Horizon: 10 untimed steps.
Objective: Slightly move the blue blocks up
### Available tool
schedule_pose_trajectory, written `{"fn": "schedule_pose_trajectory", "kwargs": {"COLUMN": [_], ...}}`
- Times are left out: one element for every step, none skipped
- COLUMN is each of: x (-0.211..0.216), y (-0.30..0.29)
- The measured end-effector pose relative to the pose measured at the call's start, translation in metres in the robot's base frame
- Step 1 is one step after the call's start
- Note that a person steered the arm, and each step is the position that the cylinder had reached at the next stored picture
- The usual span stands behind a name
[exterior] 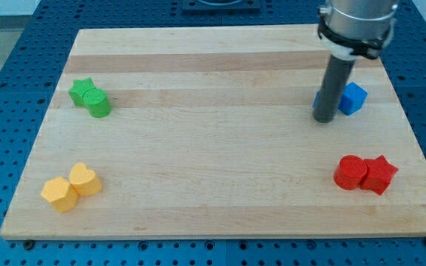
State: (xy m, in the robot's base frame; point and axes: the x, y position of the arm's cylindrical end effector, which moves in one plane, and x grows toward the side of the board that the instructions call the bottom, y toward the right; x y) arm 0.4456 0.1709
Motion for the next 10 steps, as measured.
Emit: {"fn": "schedule_pose_trajectory", "kwargs": {"x": [0.009,0.006,-0.014,-0.015,-0.015,-0.003,0.009,0.008,0.008,-0.003], "y": [0.034,0.035,0.036,0.036,0.036,0.038,0.033,0.018,0.017,0.014]}}
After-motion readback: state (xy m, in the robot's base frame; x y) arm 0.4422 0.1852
